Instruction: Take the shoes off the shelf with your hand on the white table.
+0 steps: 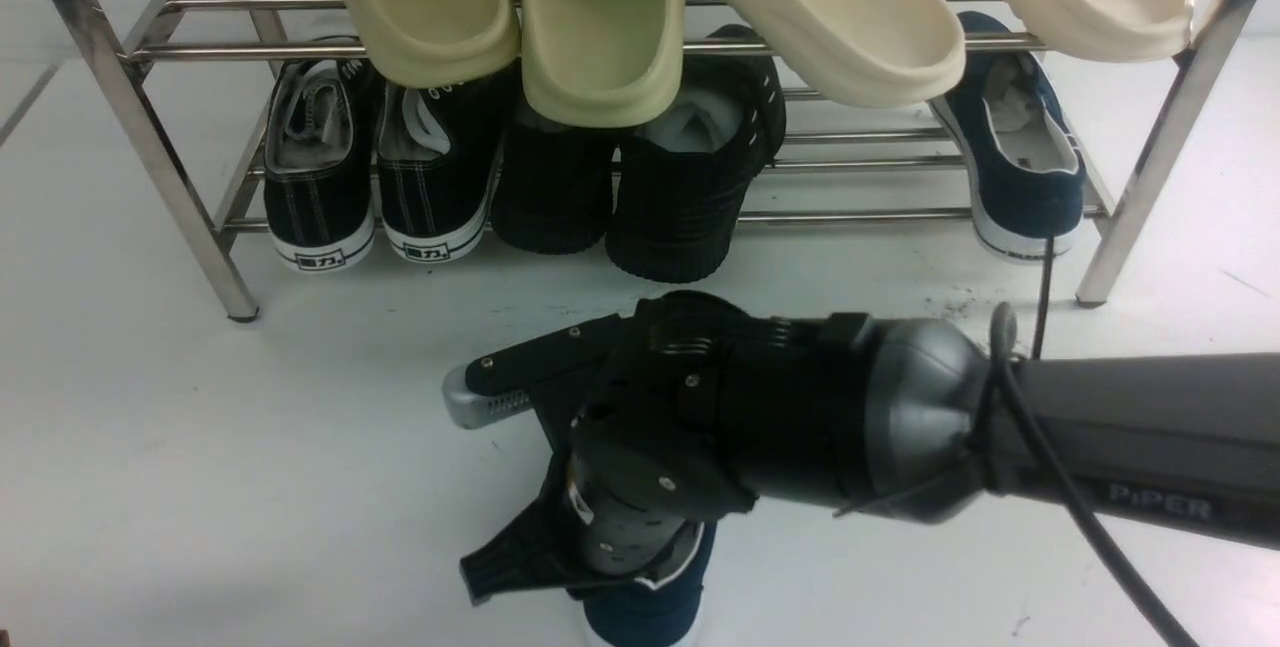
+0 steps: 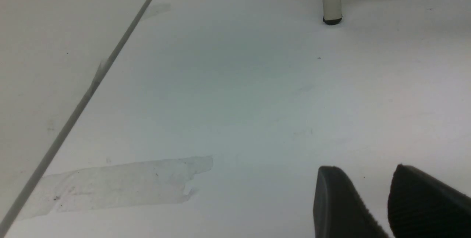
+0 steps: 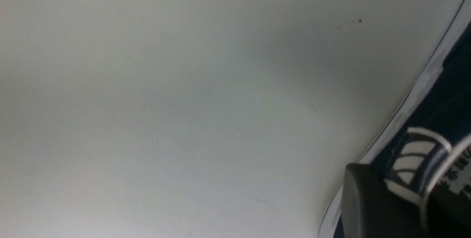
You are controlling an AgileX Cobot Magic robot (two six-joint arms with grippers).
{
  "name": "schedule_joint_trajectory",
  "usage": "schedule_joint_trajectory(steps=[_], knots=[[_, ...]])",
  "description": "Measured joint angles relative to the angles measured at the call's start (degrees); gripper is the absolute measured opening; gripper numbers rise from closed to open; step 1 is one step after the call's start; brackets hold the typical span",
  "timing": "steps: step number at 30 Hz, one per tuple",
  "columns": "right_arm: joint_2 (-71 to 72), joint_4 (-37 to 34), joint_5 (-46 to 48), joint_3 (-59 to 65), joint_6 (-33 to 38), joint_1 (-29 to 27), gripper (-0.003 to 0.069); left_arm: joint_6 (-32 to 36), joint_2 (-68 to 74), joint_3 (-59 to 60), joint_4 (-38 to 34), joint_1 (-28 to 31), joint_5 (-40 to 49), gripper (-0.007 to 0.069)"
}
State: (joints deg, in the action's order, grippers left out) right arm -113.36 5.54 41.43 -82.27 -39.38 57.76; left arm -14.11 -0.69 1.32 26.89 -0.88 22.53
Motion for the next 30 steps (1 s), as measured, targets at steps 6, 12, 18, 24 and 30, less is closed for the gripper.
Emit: schedule_joint_trajectory(steps=[6,12,18,24,30], knots=[[-0.5,0.3,2.1,-0.7,0.2,-0.4,0.0361,0.0,0.0,0.0,0.0,0.0,0.0,0.0242],[-0.5,0.2,17.5,-8.0,7.3,-0.5,0.0637,0.0,0.0,0.0,0.0,0.0,0.0,0.0242],[0.2,0.4,28.0,-19.9,20.9,-0.5,0.0647,0.0,0.0,0.0,0.0,0.0,0.0,0.0242],[5.6,0.4,28.8,-22.1,27.9,-2.1,0.0482,0.0,0.0,0.0,0.0,0.0,0.0,0.0242],[15.1,0.8,29.4,-20.5,27.8,-11.0,0.0137,0.0,0.0,0.0,0.0,0.0,0.0,0.0242]])
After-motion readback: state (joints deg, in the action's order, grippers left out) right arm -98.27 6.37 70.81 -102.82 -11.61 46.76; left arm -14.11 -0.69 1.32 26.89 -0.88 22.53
